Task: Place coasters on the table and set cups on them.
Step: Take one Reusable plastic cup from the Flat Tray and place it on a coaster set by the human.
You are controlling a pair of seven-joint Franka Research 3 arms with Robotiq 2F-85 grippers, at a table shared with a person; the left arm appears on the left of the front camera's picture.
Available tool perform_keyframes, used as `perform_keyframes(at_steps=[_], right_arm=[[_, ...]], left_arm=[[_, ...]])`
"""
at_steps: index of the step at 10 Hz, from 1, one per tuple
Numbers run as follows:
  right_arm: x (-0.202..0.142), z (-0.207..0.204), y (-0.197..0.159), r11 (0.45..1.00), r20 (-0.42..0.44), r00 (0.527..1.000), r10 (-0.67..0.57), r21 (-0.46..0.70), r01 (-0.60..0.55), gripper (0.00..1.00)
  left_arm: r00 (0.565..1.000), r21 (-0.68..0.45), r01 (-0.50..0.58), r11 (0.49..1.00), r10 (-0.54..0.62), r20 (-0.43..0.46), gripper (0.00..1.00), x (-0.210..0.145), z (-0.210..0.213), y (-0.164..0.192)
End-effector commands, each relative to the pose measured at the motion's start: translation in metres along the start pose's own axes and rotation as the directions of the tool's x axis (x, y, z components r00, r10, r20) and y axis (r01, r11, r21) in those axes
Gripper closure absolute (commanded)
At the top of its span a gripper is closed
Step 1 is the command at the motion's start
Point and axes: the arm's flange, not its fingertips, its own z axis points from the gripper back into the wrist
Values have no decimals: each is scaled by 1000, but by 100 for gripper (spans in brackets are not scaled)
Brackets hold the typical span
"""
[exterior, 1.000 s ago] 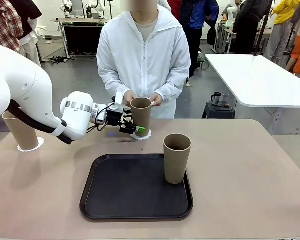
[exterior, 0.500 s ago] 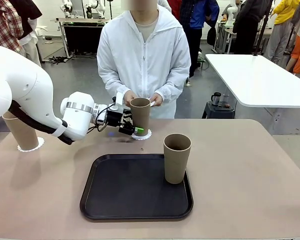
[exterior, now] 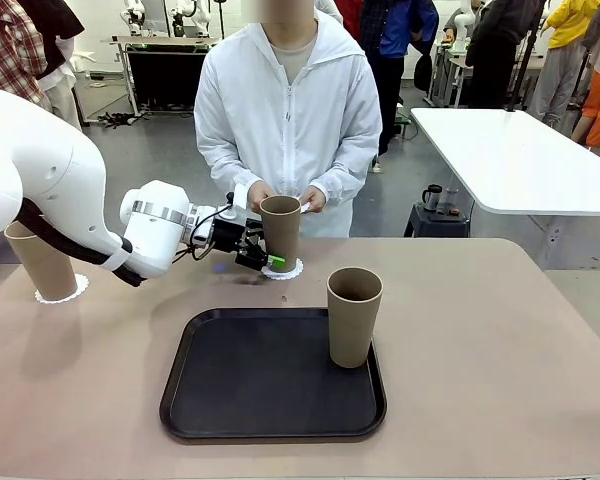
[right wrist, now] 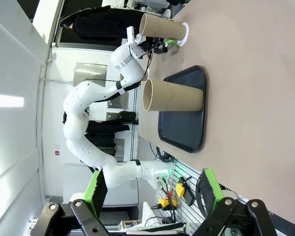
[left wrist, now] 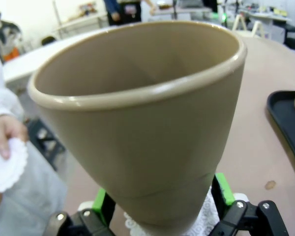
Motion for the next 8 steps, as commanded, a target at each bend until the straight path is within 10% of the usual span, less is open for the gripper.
perform_keyframes(at_steps=[1, 8], right_arm=[[0, 0, 0, 1000, 3, 1000, 1, 15, -1, 0], [0, 0, 0, 1000, 3, 1000, 1, 15, -1, 0]], left_arm=[[998, 16, -5, 1000, 6, -55, 0, 11, 9, 5], [941, 28, -94, 995, 98, -325, 0, 39, 66, -2]])
